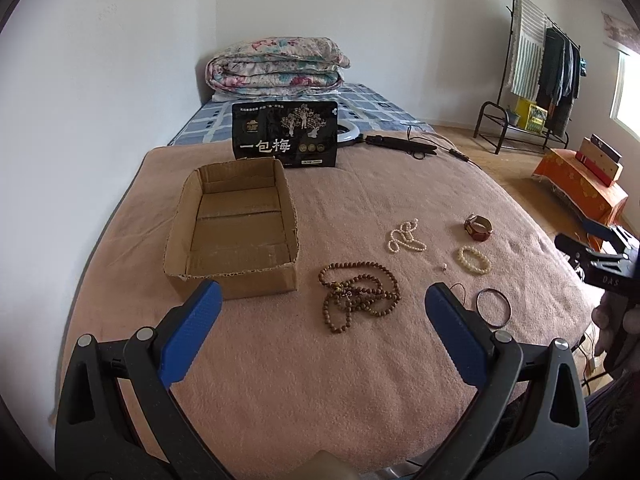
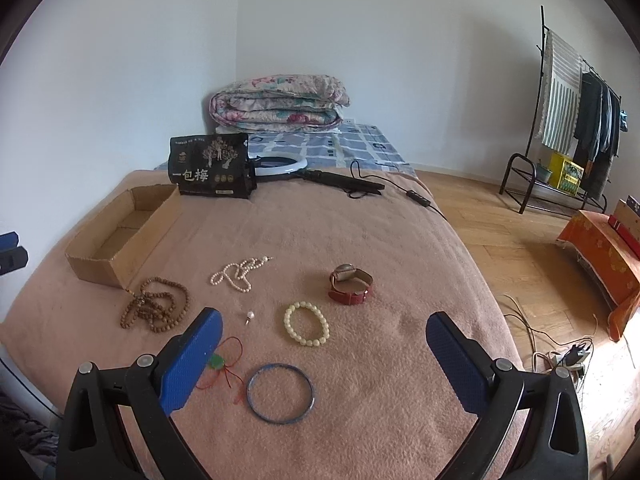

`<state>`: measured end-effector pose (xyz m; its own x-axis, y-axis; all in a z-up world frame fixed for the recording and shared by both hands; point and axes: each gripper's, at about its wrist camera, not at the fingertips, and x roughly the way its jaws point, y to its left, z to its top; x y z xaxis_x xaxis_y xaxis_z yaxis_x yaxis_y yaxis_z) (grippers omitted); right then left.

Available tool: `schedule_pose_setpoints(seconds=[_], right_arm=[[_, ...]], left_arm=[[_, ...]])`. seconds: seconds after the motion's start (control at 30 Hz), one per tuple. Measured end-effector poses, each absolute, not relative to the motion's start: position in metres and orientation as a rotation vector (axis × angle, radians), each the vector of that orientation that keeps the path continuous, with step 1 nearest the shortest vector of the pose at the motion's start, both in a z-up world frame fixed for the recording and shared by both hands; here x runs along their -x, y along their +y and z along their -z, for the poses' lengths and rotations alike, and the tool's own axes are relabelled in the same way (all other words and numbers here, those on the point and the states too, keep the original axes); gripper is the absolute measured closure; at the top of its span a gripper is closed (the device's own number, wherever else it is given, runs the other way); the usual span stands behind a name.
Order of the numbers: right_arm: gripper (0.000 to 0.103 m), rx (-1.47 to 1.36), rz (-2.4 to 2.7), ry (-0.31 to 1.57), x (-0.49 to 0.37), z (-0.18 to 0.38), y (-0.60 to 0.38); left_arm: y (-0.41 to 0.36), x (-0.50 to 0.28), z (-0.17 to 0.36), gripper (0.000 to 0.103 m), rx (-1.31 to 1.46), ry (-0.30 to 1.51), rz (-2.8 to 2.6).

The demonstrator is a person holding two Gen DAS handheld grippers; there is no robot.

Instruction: Organize jewelry

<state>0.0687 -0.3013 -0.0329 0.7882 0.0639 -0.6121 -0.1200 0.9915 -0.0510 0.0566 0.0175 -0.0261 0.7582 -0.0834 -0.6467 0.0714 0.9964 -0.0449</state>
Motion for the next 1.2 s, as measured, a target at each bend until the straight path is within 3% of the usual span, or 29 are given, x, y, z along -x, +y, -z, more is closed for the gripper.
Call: schedule_pose_setpoints(seconds=[0.07,0.47,0.87,1.2], right_arm=[[0.000,0.083,-0.099,0.653,-0.077,0.032,-0.297],[0.002,0.057,-0.157,0.768,-0.113,0.040,-0.283],[0.003,0.180,-0.116,0.852,-0.093,0.082,-0.289],[0.000,0.066,-0.211,0.949,-0.089,0.130,-0.296]], left_arm=[[0.018,-0.060,0.028,0.000,0.010,0.728,0.110],[0.015,-0.102,0.066,0.030,0.032,0.897,0.203],[0.009,-0.113,0.087,0.030,0.113,0.940,0.213],[-0.018,-0.135,0.121,0.030,0.113,0.959,0.142]])
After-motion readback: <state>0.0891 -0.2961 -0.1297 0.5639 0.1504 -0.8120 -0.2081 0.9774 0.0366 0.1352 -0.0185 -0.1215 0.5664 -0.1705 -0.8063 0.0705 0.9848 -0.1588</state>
